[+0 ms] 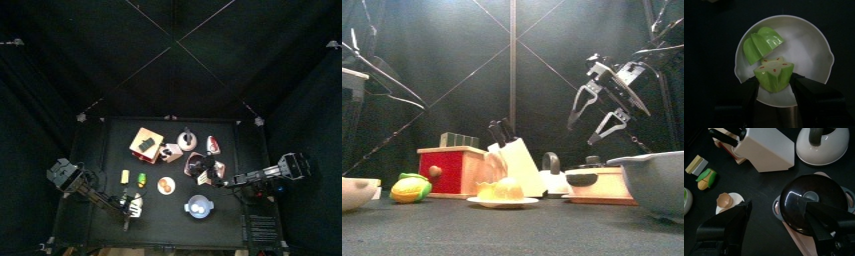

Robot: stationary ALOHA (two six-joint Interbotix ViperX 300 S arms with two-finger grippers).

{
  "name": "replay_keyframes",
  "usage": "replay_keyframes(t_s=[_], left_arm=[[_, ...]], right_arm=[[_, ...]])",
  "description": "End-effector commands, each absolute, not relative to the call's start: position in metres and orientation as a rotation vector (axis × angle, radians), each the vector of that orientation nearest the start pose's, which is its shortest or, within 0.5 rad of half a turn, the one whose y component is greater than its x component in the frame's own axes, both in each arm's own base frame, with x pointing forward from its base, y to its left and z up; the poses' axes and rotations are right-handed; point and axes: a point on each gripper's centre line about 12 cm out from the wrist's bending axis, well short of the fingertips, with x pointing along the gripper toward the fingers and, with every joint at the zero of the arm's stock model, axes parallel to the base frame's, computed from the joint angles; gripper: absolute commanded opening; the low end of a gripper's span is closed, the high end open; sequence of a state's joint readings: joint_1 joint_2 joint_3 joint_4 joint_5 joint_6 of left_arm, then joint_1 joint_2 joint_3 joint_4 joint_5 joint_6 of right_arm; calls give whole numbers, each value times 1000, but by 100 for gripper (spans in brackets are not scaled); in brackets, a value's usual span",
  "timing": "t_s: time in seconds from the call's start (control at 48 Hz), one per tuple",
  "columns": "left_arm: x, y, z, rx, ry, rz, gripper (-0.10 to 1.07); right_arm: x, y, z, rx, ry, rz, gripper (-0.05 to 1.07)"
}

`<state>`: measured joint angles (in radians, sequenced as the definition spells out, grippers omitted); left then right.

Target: Grab starfruit top

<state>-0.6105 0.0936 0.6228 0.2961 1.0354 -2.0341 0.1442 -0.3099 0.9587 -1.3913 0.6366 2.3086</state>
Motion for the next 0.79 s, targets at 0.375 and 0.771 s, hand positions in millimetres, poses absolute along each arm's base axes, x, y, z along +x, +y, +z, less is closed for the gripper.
replay_keyframes(t_s=[0.375,0.771], left_arm=[[262,-139,142,-676,1022,961,69],[271,-133,174,-586,869,808,69]], right_arm=[[282,-30,188,620,425,-753,101],[282,-30,188,621,424,-752,101]])
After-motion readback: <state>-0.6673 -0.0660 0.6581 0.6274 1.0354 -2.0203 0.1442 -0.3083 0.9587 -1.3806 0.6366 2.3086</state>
